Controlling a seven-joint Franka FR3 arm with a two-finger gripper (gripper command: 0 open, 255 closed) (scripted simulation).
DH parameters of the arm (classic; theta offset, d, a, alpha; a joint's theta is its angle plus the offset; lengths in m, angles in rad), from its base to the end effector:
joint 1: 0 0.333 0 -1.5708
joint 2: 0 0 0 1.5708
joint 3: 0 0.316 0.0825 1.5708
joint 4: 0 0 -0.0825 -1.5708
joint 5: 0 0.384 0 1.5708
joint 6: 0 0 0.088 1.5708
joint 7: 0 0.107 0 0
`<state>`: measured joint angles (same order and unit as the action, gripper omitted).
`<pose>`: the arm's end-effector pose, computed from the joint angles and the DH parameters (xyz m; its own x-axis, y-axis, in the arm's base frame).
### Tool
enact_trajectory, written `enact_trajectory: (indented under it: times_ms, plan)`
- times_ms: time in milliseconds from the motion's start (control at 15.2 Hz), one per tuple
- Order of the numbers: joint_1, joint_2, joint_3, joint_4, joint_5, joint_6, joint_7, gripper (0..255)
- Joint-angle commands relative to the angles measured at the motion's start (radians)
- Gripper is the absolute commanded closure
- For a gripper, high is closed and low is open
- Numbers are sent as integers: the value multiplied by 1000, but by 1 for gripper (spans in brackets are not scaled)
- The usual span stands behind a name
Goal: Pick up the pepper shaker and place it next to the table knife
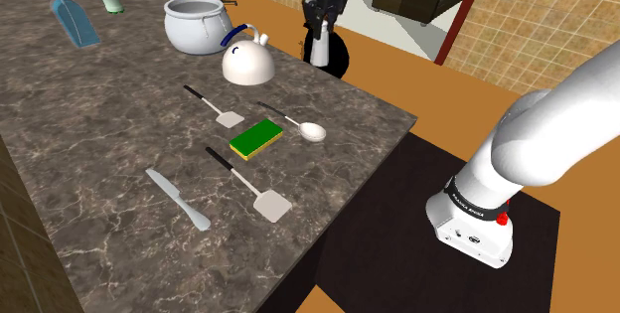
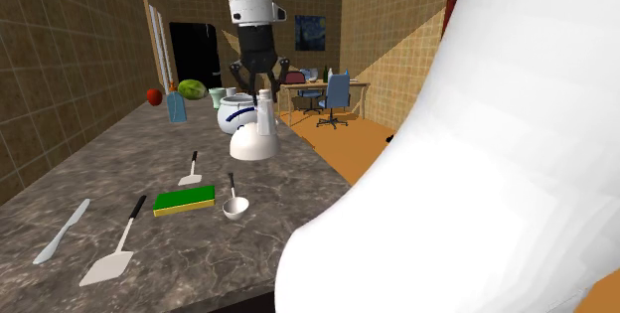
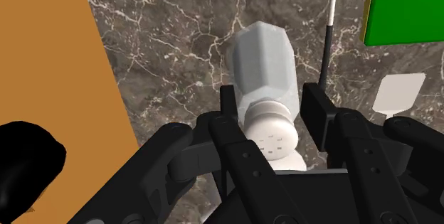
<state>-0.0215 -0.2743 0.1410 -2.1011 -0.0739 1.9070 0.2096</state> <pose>0.4796 0.0577 0.5415 0.9930 -0.0673 0.0968 -0.0762 -0.9929 0.0911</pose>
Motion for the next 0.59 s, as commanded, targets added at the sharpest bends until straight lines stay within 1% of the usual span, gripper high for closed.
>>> enact_trajectory:
  times_ms: [0, 528]
  plan:
    - [21, -14, 33, -9, 7, -9, 52, 255]
    - [96, 0, 165, 20, 29, -40, 248, 255]
